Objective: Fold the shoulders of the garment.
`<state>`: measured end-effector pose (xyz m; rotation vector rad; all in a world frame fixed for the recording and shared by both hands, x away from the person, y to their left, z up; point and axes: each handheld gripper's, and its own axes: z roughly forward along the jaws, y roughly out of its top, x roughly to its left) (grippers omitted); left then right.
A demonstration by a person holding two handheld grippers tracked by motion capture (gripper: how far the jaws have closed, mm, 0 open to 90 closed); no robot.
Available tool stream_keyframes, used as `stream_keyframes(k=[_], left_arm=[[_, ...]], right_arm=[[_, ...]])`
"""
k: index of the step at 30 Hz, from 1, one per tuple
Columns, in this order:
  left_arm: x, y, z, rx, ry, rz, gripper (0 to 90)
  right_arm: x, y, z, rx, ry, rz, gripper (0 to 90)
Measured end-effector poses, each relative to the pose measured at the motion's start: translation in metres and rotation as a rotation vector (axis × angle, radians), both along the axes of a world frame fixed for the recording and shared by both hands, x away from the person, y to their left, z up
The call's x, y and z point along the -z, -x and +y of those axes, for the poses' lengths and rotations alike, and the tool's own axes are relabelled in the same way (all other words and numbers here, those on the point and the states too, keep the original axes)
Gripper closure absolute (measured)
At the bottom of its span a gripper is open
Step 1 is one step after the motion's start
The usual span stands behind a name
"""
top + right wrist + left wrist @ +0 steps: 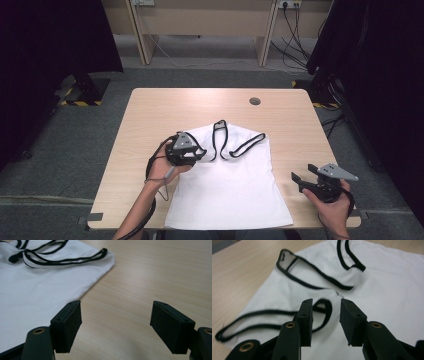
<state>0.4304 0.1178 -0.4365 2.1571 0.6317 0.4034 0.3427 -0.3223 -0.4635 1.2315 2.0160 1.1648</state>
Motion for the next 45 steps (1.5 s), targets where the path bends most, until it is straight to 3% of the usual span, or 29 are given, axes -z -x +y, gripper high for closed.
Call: stream_keyframes(k=[2,5,9,12,15,16,17,22,25,31,39,45], left_arm=[[0.002,-0.011,-0.011,0.039,-0.041,0.022,60.2],[0.006,-0.025,-0.021,0.104,-0.134,0.056,59.4],[0.011,-0.028,-0.029,0.190,-0.234,0.086,60.2],[0.012,-0.023,-0.031,0.222,-0.262,0.087,60.9],[0.014,-0.020,-0.029,0.227,-0.293,0.092,61.5],[0.014,-0.020,-0.029,0.227,-0.293,0.092,61.8],[0.015,-0.020,-0.028,0.229,-0.309,0.094,61.9],[0.016,-0.019,-0.027,0.214,-0.316,0.083,63.4],[0.017,-0.018,-0.029,0.209,-0.319,0.079,66.5],[0.016,-0.017,-0.032,0.162,-0.318,0.060,80.1],[0.004,-0.015,-0.033,0.102,-0.236,0.008,84.7],[-0.001,-0.011,-0.039,0.094,-0.190,-0.005,84.7]], right_arm=[[-0.007,-0.005,0.010,-0.030,0.006,-0.007,26.2],[-0.016,-0.016,0.033,-0.103,0.033,0.000,28.8],[-0.026,-0.034,0.072,-0.241,0.098,0.012,35.5],[-0.032,-0.049,0.105,-0.346,0.148,0.020,43.1],[-0.032,-0.066,0.132,-0.421,0.186,0.040,49.3],[-0.032,-0.066,0.132,-0.421,0.186,0.040,49.3],[-0.030,-0.076,0.148,-0.464,0.208,0.057,52.0],[-0.021,-0.093,0.179,-0.530,0.283,0.099,57.4],[-0.013,-0.100,0.190,-0.544,0.301,0.118,61.3],[-0.010,-0.102,0.191,-0.530,0.294,0.129,80.1],[-0.025,-0.094,0.152,-0.491,0.233,0.112,82.6],[-0.030,-0.090,0.134,-0.471,0.220,0.100,83.0]])
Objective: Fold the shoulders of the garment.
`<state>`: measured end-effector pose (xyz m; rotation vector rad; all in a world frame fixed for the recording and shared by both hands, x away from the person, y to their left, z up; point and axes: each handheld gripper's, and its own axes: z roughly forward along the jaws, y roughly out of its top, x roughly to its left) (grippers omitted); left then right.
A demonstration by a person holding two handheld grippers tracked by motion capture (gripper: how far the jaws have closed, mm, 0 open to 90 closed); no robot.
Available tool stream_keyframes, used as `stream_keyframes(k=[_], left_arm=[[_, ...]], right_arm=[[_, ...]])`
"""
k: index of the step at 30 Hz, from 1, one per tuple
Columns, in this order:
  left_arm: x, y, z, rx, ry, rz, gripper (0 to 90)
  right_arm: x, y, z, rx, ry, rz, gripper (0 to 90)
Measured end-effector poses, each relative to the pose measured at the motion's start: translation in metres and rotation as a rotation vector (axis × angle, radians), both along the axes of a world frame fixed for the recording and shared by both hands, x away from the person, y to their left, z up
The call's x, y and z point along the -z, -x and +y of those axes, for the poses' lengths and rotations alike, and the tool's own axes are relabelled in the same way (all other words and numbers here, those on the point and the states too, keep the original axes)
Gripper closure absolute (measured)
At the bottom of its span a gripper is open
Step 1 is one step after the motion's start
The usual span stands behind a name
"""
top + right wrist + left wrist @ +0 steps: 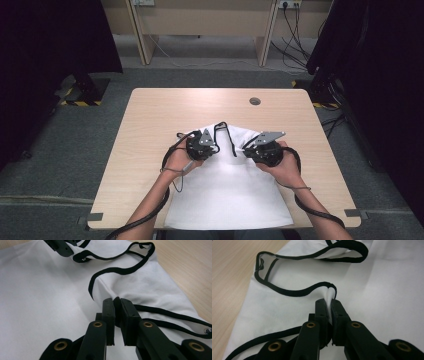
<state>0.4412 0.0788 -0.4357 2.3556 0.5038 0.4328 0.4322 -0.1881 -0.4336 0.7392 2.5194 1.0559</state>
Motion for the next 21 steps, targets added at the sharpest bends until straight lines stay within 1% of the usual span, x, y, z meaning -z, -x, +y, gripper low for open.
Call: stream_keyframes(k=[2,3,4,6,7,8,9,10,12,14,15,17,18,20,21], left_arm=[[0.000,0.000,0.000,0.007,-0.008,0.003,84.6],[0.001,0.002,0.000,0.005,-0.007,0.005,84.6],[0.001,0.002,0.001,0.005,-0.008,0.006,84.6],[0.003,0.004,0.001,0.007,-0.011,0.007,84.6],[0.002,0.005,0.001,0.011,-0.009,0.007,84.6],[0.002,0.006,0.001,0.014,-0.012,0.006,84.4],[0.001,0.009,0.001,0.000,-0.009,0.021,84.3],[0.000,0.008,0.001,0.002,-0.008,0.017,84.2],[0.001,0.008,0.000,0.001,-0.007,0.021,83.8],[0.003,0.005,-0.002,0.023,-0.022,0.014,83.3],[0.005,0.005,-0.003,0.024,-0.022,0.018,82.8],[0.008,0.006,-0.002,0.043,-0.034,0.039,80.3],[0.008,0.007,-0.001,0.050,-0.031,0.040,77.7],[0.004,0.008,0.007,0.039,0.011,0.043,70.8],[0.000,0.008,0.013,0.024,0.039,0.040,67.7]], right_arm=[[-0.001,0.001,-0.001,-0.002,-0.006,-0.006,83.1],[-0.005,0.005,-0.002,-0.016,-0.016,-0.014,83.2],[-0.005,0.008,-0.001,-0.026,-0.019,-0.019,83.3],[-0.002,0.012,0.000,-0.039,0.008,-0.025,83.4],[-0.001,0.013,0.000,-0.040,0.026,-0.032,83.4],[0.000,0.014,0.000,-0.033,0.034,-0.036,83.4],[0.000,0.013,-0.002,-0.028,0.020,-0.037,83.4],[0.000,0.012,-0.004,-0.024,0.006,-0.038,83.5],[0.000,0.012,-0.004,-0.019,0.021,-0.048,83.4],[0.003,0.013,-0.001,-0.037,0.036,-0.038,82.9],[0.006,0.013,0.001,-0.052,0.049,-0.030,82.2],[0.013,0.015,0.006,-0.083,0.069,-0.009,78.9],[0.015,0.016,0.006,-0.095,0.070,0.005,76.1],[0.012,0.015,0.002,-0.112,0.028,0.021,70.6],[0.007,0.013,-0.002,-0.106,-0.013,0.024,68.2]])
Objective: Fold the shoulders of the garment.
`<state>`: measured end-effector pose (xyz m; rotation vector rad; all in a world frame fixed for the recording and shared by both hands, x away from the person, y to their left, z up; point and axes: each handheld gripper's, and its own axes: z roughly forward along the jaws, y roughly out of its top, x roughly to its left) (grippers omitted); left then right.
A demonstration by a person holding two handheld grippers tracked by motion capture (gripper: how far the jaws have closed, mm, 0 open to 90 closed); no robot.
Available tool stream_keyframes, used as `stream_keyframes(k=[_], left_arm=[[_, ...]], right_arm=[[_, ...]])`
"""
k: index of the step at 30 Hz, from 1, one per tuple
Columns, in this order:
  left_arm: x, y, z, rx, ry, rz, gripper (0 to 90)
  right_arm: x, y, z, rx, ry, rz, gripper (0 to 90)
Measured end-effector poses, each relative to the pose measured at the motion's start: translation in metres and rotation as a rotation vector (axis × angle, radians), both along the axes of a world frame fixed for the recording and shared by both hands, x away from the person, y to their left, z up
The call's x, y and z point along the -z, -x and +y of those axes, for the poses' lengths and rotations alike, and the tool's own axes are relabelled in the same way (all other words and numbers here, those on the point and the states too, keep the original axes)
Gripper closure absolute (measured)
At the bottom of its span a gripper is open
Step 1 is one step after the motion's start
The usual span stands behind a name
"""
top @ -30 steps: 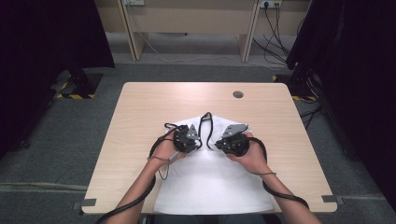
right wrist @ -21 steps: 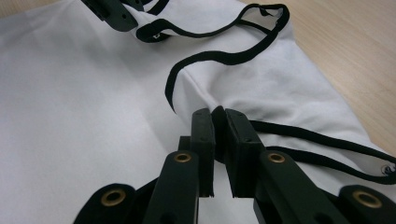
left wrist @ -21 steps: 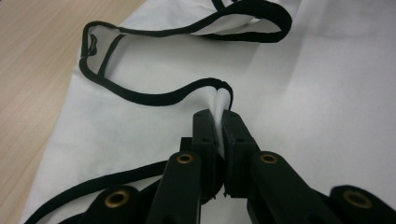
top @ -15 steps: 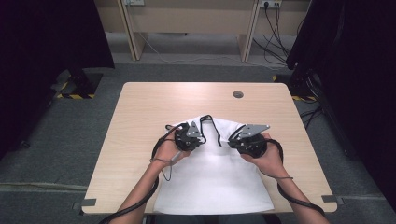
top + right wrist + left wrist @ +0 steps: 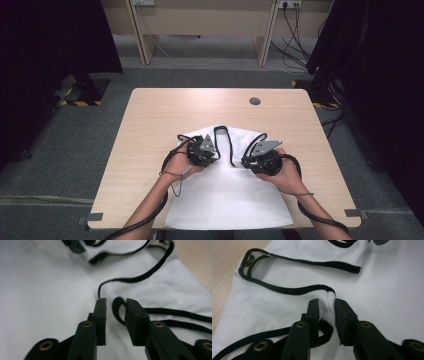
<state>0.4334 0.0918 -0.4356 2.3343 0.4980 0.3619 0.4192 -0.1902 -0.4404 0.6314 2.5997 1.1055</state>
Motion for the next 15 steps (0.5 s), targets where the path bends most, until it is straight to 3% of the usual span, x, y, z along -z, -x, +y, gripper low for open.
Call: stream_keyframes(k=[3,5,7,11,15], left_arm=[[-0.011,-0.005,0.013,-0.044,0.086,-0.009,63.1],[-0.011,-0.011,0.013,-0.078,0.112,0.002,62.6],[-0.004,-0.015,0.006,-0.083,0.063,0.020,62.3],[0.015,-0.010,-0.008,-0.019,-0.019,0.070,61.6],[0.025,-0.004,-0.010,-0.005,-0.041,0.081,61.4]], right_arm=[[-0.017,-0.011,-0.014,0.088,-0.135,-0.003,64.8],[-0.020,-0.020,-0.015,0.162,-0.144,-0.001,63.0],[-0.011,-0.027,-0.006,0.195,-0.109,0.028,60.7],[0.013,-0.022,0.018,0.144,0.020,0.062,59.0],[0.021,-0.017,0.024,0.139,0.065,0.048,57.9]])
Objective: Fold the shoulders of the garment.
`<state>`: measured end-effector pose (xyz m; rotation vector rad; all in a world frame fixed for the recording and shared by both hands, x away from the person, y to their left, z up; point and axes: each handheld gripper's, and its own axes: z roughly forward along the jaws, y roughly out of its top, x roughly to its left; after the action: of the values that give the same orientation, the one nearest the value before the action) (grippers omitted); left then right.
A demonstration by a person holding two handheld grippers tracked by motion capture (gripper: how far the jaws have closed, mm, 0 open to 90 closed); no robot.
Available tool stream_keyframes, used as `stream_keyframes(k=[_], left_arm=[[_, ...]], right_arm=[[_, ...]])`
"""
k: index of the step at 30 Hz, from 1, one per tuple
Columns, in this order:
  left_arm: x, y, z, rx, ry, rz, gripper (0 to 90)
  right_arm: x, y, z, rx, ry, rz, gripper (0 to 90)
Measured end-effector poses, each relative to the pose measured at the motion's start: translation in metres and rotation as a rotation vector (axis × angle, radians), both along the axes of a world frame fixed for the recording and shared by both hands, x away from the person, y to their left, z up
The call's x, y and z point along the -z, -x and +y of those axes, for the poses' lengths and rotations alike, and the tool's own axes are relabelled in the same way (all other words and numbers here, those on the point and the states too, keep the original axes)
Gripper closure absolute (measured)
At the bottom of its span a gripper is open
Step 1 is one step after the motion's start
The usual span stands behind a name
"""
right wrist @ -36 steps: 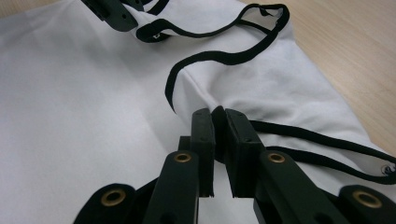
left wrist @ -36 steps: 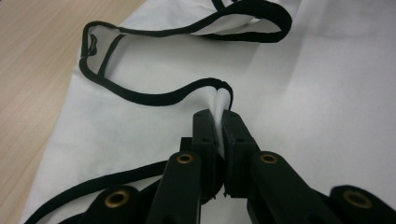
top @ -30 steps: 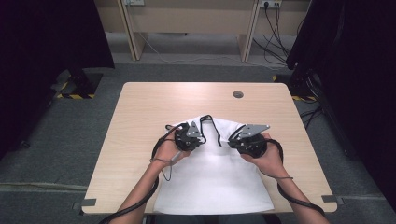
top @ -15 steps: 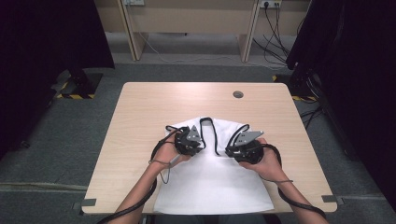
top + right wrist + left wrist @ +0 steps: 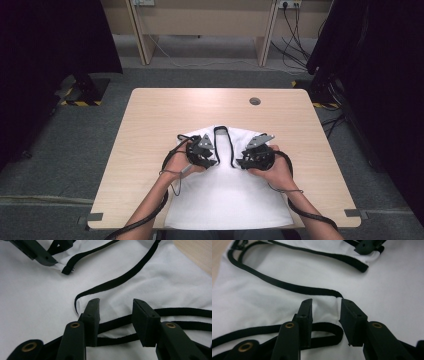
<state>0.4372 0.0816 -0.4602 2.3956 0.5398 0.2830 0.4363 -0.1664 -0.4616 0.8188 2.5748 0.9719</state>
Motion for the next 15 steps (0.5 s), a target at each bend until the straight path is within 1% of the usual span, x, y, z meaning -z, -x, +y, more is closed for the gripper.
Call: stream_keyframes(k=[3,4,5,7,8,11,13,15], left_arm=[[0.002,0.001,0.002,-0.003,0.004,0.004,60.5],[0.001,0.002,0.003,-0.008,0.009,0.001,59.6],[0.000,0.002,0.005,-0.009,0.015,-0.004,58.5],[-0.005,0.004,0.012,-0.025,0.057,-0.017,55.4],[-0.007,0.005,0.016,-0.039,0.079,-0.024,53.8],[-0.013,0.007,0.035,-0.102,0.147,-0.044,47.8],[-0.015,0.007,0.049,-0.160,0.184,-0.055,44.1],[-0.016,0.006,0.062,-0.223,0.217,-0.064,41.2]], right_arm=[[0.002,0.000,0.000,0.002,0.021,-0.002,55.8],[0.002,0.000,-0.001,0.004,0.020,-0.002,55.2],[0.000,0.000,-0.003,0.009,0.004,-0.001,54.7],[-0.007,-0.002,-0.011,0.036,-0.054,-0.008,53.2],[-0.012,-0.002,-0.017,0.064,-0.077,-0.018,51.3],[-0.022,-0.007,-0.039,0.148,-0.120,-0.057,46.9],[-0.027,-0.010,-0.056,0.209,-0.140,-0.072,45.1],[-0.030,-0.013,-0.072,0.267,-0.162,-0.074,43.3]])
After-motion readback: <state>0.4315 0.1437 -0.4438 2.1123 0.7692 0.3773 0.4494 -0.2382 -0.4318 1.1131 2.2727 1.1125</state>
